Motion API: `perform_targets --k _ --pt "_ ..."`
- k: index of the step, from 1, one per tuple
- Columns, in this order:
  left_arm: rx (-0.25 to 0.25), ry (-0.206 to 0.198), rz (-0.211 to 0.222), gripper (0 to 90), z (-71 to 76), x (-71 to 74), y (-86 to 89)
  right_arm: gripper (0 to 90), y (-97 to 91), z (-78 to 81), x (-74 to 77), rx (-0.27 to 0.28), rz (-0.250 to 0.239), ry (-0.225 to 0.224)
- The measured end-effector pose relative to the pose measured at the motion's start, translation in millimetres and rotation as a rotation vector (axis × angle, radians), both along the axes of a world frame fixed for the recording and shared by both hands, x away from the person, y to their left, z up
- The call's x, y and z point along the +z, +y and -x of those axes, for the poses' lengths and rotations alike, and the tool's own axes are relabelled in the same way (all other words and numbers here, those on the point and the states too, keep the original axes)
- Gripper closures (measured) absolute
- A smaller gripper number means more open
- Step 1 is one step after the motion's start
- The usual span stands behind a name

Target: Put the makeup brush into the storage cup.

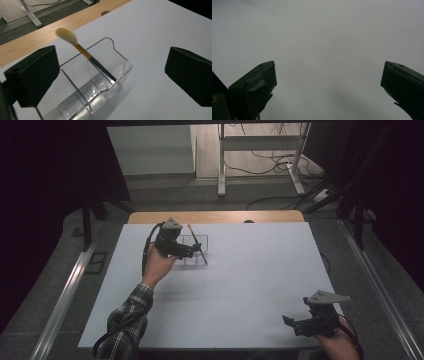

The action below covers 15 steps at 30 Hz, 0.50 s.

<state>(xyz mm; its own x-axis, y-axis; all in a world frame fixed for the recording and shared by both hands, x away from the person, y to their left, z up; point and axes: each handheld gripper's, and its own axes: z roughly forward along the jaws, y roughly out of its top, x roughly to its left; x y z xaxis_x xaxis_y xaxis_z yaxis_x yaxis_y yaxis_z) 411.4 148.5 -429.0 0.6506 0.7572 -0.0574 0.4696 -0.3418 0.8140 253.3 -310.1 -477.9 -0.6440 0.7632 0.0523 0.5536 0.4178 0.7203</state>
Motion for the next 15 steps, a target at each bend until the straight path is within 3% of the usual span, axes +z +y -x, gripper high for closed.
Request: perform_targets --k 15 --pt "-0.015 0.0 -0.02 0.0 12.2 -1.1 1.4 0.1 0.4 -0.1 -0.2 0.005 0.003 0.002"
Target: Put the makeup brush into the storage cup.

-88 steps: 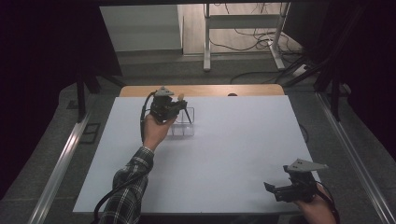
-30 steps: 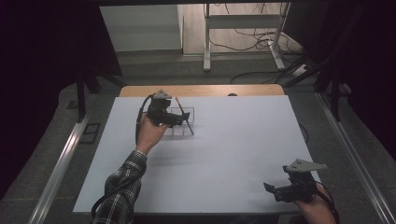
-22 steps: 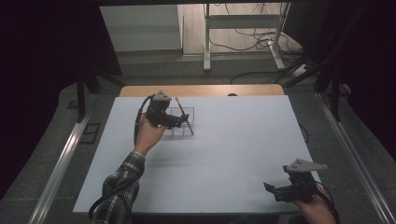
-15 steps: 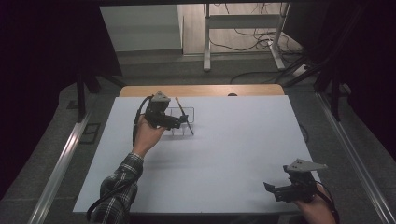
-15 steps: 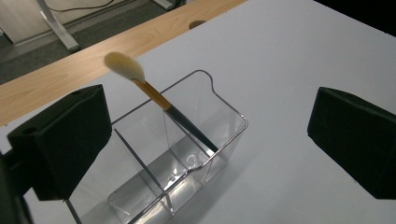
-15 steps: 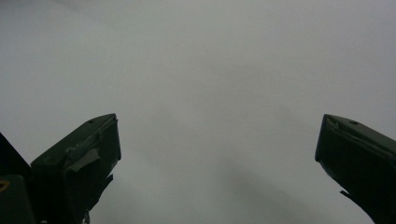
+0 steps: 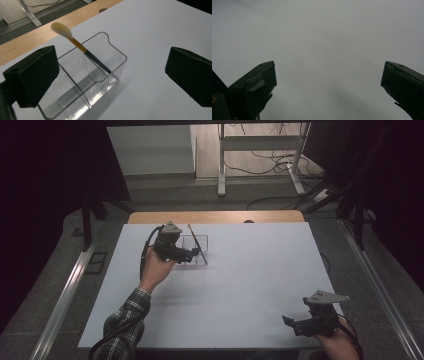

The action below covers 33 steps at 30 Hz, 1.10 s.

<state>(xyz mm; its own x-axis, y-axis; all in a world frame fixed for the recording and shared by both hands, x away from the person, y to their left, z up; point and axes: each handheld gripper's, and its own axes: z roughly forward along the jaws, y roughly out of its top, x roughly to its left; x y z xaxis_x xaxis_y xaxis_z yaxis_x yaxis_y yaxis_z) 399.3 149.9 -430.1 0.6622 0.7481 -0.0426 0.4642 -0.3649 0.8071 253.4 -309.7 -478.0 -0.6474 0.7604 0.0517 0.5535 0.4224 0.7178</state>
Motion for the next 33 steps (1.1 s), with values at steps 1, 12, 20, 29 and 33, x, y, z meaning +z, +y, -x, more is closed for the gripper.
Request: perform_targets --k 1,12,20,29,33 --pt "0.001 0.0 0.0 0.0 0.5 -0.1 0.2 0.1 -0.1 0.0 0.0 0.0 -0.001 0.0" --pt "0.0 -0.007 0.005 0.0 11.8 1.7 6.2 0.0 -0.2 -0.2 0.0 -0.003 -0.001 0.001" --pt "-0.005 -0.009 0.009 0.0 19.5 -2.1 8.5 0.0 -0.4 -0.4 0.0 -0.004 -0.001 0.004" --pt "0.006 0.0 0.023 0.0 26.4 -13.0 13.6 0.0 0.1 -0.3 -0.1 -0.005 0.004 0.004" --pt "0.006 0.003 0.026 0.0 28.5 -17.2 15.3 0.0 0.2 -0.3 -0.1 -0.005 0.005 0.004"
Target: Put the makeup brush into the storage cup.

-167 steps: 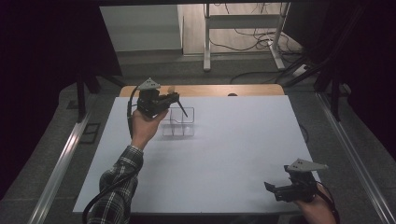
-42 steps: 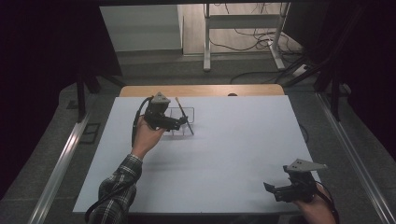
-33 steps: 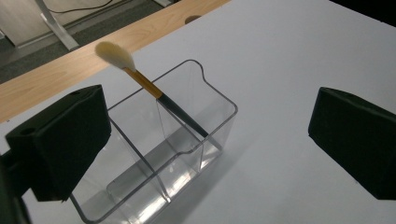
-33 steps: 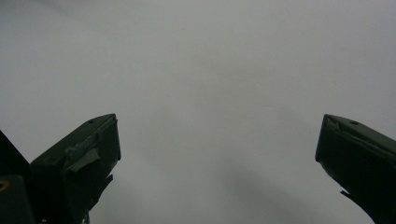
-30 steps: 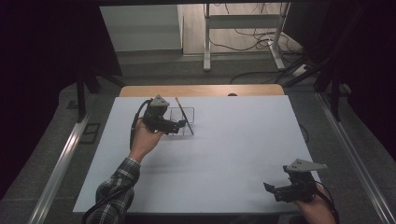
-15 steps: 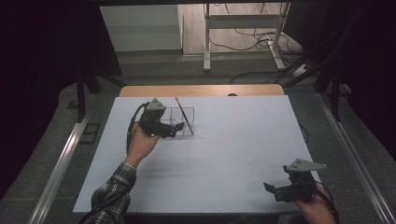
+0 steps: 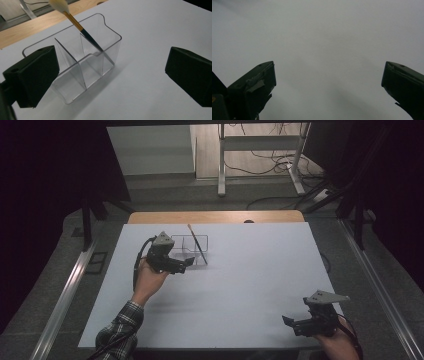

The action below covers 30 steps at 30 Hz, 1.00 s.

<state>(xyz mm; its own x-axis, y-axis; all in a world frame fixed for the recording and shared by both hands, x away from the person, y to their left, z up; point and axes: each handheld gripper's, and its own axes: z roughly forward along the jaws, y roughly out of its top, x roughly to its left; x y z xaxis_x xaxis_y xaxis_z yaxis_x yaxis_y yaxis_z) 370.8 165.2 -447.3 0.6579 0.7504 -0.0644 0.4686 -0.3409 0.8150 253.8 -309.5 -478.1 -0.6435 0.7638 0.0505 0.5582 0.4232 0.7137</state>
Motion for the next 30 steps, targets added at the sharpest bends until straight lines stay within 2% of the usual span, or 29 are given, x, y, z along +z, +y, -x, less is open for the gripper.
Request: perform_targets --k 19,30 --pt "-0.004 0.016 -0.015 0.0 13.3 -5.2 2.7 0.0 -1.3 -0.5 0.0 -0.002 -0.014 0.013" --pt "-0.013 0.024 -0.02 0.0 23.5 -6.5 6.2 0.0 -1.2 -0.1 0.3 -0.009 -0.012 0.004"
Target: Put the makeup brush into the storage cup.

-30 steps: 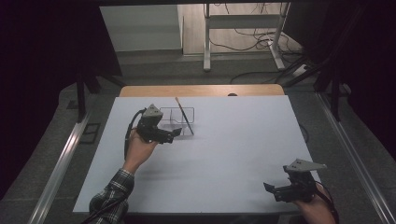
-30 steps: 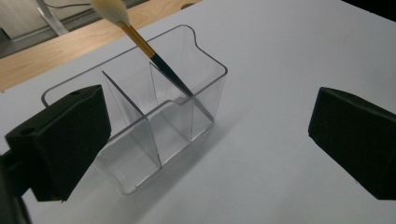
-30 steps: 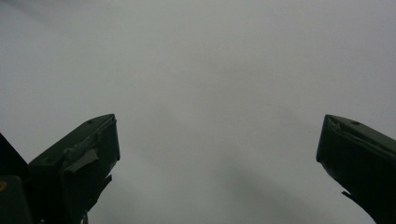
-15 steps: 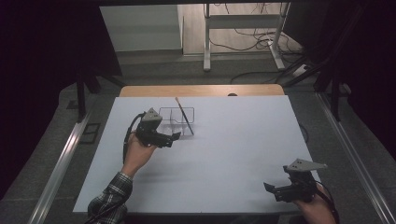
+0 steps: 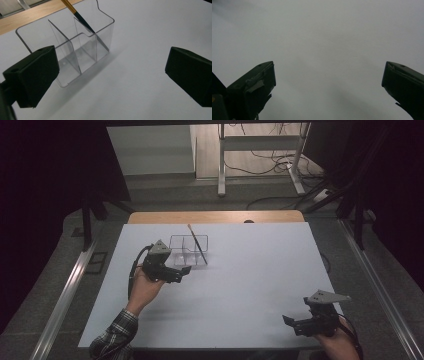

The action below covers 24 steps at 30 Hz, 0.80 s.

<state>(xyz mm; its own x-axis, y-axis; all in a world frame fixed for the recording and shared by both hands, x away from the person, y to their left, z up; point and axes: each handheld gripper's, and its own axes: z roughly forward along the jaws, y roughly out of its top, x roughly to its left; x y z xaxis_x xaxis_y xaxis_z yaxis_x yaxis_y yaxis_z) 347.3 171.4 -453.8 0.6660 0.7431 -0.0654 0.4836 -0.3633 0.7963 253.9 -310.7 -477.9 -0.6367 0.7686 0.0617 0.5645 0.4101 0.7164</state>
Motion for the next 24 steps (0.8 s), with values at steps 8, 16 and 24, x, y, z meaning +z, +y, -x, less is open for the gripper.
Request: perform_targets --k 8,16,24 --pt "0.002 0.004 -0.015 0.0 6.1 -3.8 2.0 0.0 1.5 0.7 0.3 0.005 0.014 -0.009" --pt "0.003 0.005 -0.037 0.0 13.3 -7.2 3.4 0.0 2.3 1.5 0.7 0.007 0.023 -0.02" --pt "0.016 0.009 -0.04 0.0 18.7 -9.9 9.7 0.0 2.6 2.0 1.1 0.008 0.026 -0.026"
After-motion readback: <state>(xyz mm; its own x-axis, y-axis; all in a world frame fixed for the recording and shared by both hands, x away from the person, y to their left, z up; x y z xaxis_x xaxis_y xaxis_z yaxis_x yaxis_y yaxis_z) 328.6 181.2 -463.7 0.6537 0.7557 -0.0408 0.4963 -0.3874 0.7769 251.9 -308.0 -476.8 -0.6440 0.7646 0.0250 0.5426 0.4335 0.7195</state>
